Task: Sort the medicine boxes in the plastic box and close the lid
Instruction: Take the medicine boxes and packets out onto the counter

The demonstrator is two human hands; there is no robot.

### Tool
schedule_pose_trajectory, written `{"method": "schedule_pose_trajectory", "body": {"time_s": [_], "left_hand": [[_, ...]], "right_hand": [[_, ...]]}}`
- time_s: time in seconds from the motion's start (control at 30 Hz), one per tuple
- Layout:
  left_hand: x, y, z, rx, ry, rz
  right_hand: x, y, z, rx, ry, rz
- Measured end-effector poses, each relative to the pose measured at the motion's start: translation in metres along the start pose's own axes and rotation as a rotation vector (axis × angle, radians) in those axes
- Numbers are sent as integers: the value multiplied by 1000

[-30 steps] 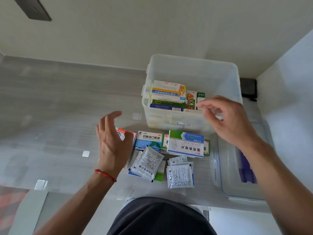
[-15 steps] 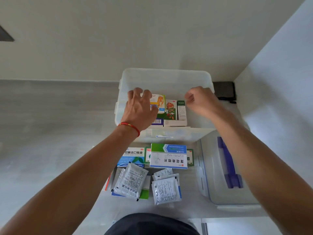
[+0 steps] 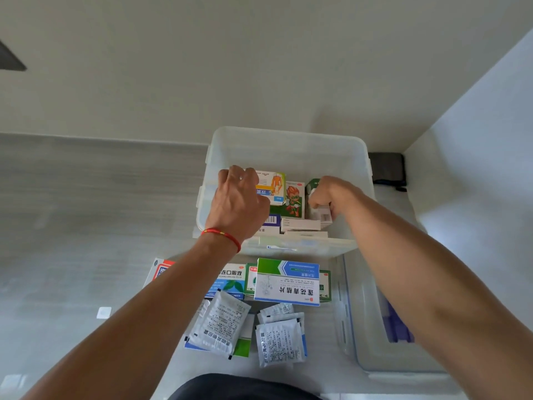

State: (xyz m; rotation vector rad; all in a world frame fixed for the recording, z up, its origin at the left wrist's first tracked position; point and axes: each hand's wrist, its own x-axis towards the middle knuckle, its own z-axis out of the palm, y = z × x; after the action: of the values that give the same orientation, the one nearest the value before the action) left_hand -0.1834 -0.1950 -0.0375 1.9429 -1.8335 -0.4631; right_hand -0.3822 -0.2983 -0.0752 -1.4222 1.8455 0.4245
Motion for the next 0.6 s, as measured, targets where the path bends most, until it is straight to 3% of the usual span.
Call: {"method": "schedule_pose_trajectory", "body": {"time_s": [0.1, 0.27, 0.43, 0.6], "left_hand": [[-1, 2, -2, -6, -6, -10], [-2, 3, -3, -44, -24, 22], [-4, 6, -13, -194, -36, 75], [-21, 14, -37, -559, -29, 117]], "right_hand": [[-19, 2, -18, 75, 50, -24], [-59, 14, -41, 501, 79, -278], [-95, 27, -43, 875, -79, -476], [-122, 37, -30, 995, -236, -602]]}}
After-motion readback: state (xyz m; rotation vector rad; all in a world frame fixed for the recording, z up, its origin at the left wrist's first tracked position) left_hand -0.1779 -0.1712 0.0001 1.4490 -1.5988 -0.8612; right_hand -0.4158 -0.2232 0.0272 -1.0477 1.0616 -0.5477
